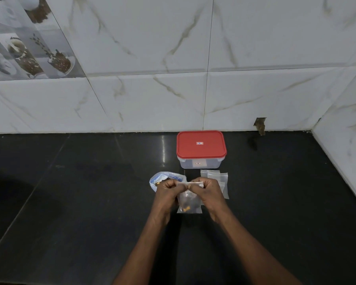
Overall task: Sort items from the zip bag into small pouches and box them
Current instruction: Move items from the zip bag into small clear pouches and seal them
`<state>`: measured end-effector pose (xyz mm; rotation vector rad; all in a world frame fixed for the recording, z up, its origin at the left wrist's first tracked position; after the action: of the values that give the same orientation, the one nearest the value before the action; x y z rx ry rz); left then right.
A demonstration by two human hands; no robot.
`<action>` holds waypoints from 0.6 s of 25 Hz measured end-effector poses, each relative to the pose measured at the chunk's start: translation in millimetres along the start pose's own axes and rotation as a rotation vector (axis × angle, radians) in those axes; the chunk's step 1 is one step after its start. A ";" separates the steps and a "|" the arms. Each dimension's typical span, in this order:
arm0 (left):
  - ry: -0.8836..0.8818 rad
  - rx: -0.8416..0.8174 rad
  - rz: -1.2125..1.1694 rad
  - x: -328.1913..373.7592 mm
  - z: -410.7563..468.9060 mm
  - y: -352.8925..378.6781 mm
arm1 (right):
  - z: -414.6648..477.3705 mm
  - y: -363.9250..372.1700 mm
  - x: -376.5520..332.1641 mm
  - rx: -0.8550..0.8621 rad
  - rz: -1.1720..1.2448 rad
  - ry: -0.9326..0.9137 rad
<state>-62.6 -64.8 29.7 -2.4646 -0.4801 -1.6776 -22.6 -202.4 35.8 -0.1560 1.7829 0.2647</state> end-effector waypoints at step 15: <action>-0.052 -0.055 -0.052 -8.8 0.2 4.3 | -8.7 -4.7 6.0 0.051 0.064 -0.002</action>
<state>-63.9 -70.5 21.8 -2.5620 -0.5152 -1.6713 -31.0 -209.0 31.3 -0.0623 1.7930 0.2642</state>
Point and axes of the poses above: each hand's wrist, its own z-axis towards the middle knuckle, its own y-axis out of the palm, x = y × z, the point moved 4 cm from there along z, towards the middle knuckle, and after that the axes turned 3 degrees about z, right-handed, at the moved point
